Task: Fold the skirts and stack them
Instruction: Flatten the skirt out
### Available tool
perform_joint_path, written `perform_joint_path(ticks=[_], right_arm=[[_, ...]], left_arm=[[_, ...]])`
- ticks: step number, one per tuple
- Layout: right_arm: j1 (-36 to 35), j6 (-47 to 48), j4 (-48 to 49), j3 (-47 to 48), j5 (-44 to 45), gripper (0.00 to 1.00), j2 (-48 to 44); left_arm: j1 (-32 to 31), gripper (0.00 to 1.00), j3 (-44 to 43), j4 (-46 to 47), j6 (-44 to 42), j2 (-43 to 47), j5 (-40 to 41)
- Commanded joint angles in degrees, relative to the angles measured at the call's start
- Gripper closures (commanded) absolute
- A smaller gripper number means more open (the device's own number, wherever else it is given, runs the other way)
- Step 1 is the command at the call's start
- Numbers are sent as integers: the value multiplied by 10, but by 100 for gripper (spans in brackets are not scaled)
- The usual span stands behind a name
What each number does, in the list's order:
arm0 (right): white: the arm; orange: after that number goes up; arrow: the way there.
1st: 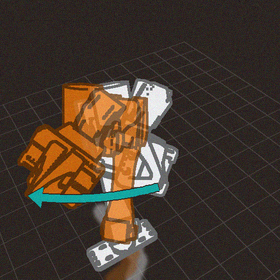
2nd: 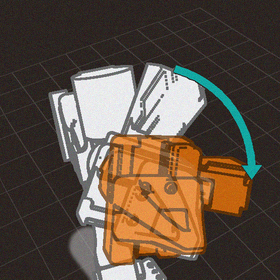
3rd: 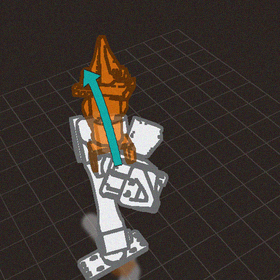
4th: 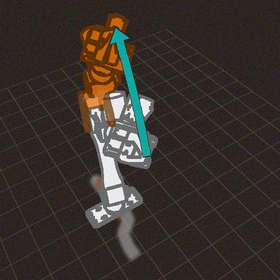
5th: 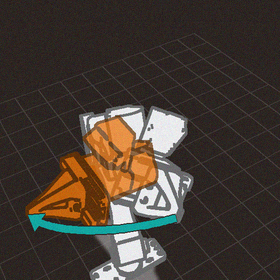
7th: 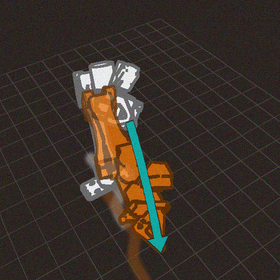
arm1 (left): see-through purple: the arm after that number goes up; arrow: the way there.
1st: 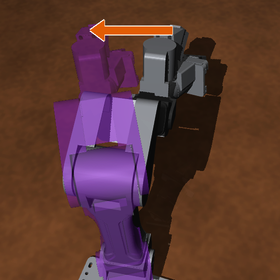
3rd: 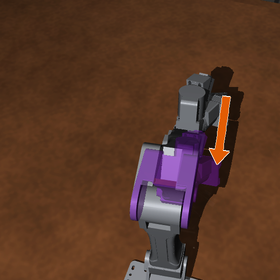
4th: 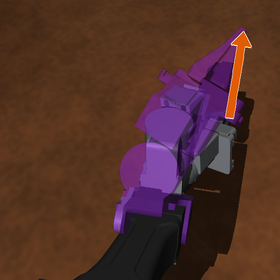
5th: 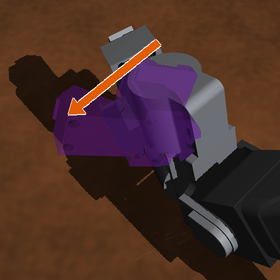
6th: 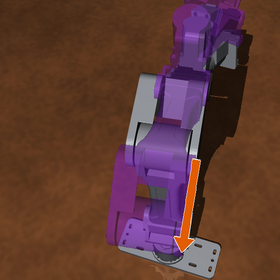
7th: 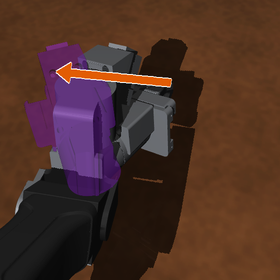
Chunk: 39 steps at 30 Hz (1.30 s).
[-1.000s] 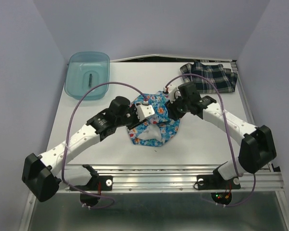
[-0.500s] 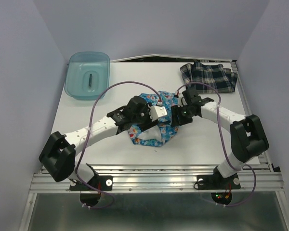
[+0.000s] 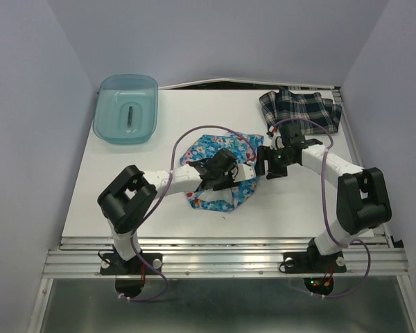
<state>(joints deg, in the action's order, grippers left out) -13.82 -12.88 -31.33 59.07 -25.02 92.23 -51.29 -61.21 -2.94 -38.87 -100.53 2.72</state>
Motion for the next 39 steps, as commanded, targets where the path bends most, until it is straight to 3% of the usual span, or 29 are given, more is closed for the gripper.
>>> perform_joint_path(ticks=[1,4,5,8,11,19,24,28,39], right_arm=[[0,-2,-3,-5,-24,25,-31],[0,3,-3,-6,-20,25,-37],[0,7,-3,-6,-19,25,-39],[0,11,-3,-4,-19,25,-46],[0,16,-4,2,-18,25,-46],[0,44,0,39,-13,25,-45],[-21,54,8,61,-12,37,-35],[-80,64,18,79,23,46,-22],[-279,59,68,114,183,46,50]], left_arm=[[0,39,-46,25,-8,-5,71],[3,55,-59,44,5,-4,111],[7,66,-63,42,8,0,123],[15,78,-82,30,13,17,128],[39,99,-131,-38,39,30,99],[186,100,-335,-216,186,-14,-1],[296,100,-358,-271,270,-73,-111],[320,100,-343,-271,291,-97,-151],[340,100,-341,-276,309,-143,-162]])
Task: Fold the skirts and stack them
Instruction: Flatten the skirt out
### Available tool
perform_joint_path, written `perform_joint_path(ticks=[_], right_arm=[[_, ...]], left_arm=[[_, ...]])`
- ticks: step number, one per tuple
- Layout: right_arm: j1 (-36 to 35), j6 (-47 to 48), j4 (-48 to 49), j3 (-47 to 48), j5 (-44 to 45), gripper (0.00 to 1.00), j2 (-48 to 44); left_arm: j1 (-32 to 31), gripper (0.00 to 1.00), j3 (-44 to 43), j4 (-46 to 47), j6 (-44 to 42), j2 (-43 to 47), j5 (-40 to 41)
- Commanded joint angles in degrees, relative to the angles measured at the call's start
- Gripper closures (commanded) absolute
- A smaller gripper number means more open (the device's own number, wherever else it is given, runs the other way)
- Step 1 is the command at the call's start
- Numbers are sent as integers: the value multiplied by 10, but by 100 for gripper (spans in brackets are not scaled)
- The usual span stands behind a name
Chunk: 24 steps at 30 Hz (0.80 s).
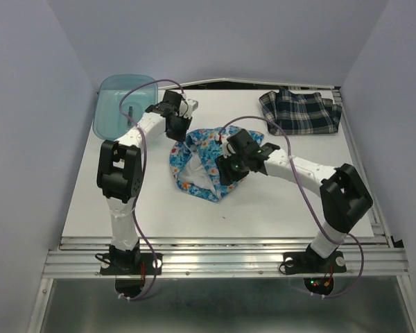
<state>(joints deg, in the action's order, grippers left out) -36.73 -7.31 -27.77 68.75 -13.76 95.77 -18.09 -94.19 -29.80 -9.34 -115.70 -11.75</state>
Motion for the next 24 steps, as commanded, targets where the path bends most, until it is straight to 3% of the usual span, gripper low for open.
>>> perform_joint_path(ticks=[1,9,16,24], right_arm=[[-60,4,32,15,79,46,24],[-118,-6,40,28,113,49,55],[-123,-11,38,50,196,60,107],[-123,-4,25,41,266,73,89]], left_arm=[[9,100,-13,-9,13,1,-18],[17,100,-20,-8,13,-6,-21],[20,100,-9,-5,10,2,-23],[30,100,-2,-1,7,10,-20]])
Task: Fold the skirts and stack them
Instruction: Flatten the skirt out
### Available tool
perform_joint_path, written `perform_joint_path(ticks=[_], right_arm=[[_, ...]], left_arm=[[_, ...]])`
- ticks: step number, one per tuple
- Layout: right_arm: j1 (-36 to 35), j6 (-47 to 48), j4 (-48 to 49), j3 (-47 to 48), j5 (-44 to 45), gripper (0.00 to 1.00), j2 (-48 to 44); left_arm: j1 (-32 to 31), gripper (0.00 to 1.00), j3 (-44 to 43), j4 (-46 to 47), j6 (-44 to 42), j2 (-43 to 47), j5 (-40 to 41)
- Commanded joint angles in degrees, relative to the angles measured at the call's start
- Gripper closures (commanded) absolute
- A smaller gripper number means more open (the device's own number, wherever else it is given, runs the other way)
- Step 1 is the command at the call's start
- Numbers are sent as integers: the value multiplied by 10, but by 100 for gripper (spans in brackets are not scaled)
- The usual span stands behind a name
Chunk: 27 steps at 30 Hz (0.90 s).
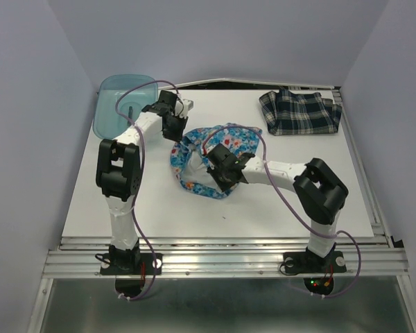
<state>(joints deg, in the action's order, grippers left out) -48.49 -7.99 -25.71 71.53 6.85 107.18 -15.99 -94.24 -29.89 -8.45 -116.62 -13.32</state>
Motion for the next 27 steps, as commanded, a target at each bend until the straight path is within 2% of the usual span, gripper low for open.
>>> perform_joint_path(ticks=[1,5,8,12,14,17,18,21,22,24,27], right_arm=[[-6,5,4,9,66,75,-34],[-6,22,-10,-10,86,86,-87],[1,36,-24,-23,88,91,-121],[23,56,-40,-32,80,94,-151],[44,65,-43,-41,73,99,-161],[67,68,-43,-44,41,99,-171],[73,68,-43,-39,26,98,-171],[73,53,-16,-20,-7,80,-162],[73,45,8,-10,-17,67,-150],[73,27,25,9,-24,50,-132],[73,-4,54,45,-19,45,-81]], left_arm=[[9,100,0,0,-3,23,-4],[10,100,2,-4,-14,32,7],[13,100,1,-4,-26,48,21],[17,100,-7,-7,-38,58,33],[18,100,-11,-12,-43,63,34],[18,100,-7,-15,-48,72,29],[18,100,-3,-12,-47,75,25],[18,100,19,-9,-45,82,16],[18,100,29,-5,-42,84,12],[18,100,34,-5,-39,83,8],[18,100,35,-4,-31,82,-2]])
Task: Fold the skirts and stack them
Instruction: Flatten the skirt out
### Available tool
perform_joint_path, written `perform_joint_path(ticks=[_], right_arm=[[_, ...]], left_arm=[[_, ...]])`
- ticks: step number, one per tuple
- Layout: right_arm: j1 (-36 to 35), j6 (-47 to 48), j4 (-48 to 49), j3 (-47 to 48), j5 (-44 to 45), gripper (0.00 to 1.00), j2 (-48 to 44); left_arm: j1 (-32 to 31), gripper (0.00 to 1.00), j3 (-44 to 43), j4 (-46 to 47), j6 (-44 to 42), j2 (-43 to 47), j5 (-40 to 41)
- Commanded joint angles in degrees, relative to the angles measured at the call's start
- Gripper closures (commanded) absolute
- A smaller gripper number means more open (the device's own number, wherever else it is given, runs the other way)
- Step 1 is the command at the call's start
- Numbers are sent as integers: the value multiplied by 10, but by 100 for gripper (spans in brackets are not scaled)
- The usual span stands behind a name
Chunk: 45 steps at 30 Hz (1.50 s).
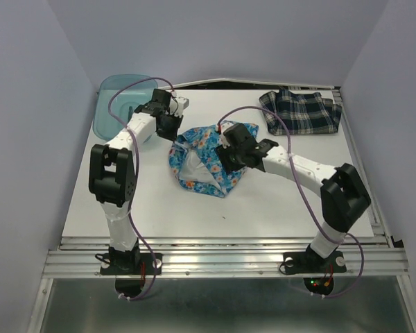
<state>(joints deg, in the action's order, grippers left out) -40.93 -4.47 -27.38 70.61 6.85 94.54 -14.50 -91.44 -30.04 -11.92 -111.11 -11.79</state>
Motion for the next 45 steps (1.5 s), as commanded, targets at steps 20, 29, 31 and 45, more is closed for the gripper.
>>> perform_joint_path(ticks=[20,29,31,45], right_arm=[[-34,-54,212,-8,57,21,25],[-34,-47,257,-113,62,16,-63],[-34,-48,256,-107,57,16,-73],[-39,-99,259,-80,24,15,-54]], left_arm=[[6,100,-144,-57,90,106,-169],[-75,100,-161,31,218,181,-60],[-96,100,-176,24,237,172,-16],[-120,100,-289,36,303,97,23]])
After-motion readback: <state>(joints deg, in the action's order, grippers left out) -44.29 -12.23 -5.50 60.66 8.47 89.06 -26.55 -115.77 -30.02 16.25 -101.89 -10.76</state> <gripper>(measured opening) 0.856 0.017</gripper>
